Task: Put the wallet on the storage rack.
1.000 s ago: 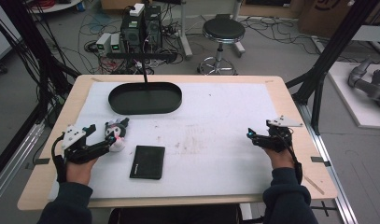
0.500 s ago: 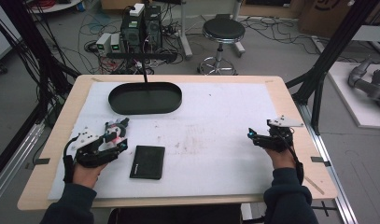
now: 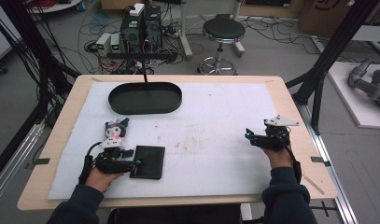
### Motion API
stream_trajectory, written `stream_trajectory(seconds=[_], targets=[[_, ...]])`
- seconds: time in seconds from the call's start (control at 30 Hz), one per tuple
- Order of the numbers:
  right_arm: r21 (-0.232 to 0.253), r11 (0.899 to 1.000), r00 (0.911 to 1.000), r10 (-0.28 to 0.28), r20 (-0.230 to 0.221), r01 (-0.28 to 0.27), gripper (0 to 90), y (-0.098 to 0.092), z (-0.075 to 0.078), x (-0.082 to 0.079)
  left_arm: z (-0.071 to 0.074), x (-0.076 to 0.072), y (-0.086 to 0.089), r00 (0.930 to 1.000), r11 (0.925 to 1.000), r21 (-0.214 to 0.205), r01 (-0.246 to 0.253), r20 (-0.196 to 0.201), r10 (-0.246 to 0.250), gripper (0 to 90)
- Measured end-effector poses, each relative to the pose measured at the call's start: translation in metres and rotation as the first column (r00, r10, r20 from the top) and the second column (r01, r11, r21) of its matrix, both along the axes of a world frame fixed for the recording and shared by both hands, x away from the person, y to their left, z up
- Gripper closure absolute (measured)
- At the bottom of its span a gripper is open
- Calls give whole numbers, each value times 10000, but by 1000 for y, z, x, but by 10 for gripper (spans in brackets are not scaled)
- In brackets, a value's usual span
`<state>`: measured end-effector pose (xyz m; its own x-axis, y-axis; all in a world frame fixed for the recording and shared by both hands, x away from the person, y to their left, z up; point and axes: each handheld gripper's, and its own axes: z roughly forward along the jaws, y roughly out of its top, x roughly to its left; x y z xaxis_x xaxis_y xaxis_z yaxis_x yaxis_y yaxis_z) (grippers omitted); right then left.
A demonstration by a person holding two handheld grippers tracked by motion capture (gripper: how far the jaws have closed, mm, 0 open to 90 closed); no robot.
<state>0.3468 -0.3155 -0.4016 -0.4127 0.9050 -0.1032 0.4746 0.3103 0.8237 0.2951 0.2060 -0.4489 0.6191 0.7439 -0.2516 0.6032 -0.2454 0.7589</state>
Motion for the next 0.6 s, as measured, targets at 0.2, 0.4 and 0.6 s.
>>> stream_trajectory(seconds=[0.2, 0.4, 0.6], targets=[[-197, 9998, 10000, 54, 5, -54, 187, 1, 0, -1, 1, 5, -9, 9994, 9994, 61, -338, 102, 338, 564], [-226, 9997, 10000, -9, -2, 9, 187, 1, 0, -1, 4, 9, -8, 9977, 9978, -122, -653, 158, 655, 796], [-333, 9994, 9999, 0, -142, -5, 187, 1, -2, 0, 6, 10, -6, 9980, 9960, -626, -636, 18, 638, 836]])
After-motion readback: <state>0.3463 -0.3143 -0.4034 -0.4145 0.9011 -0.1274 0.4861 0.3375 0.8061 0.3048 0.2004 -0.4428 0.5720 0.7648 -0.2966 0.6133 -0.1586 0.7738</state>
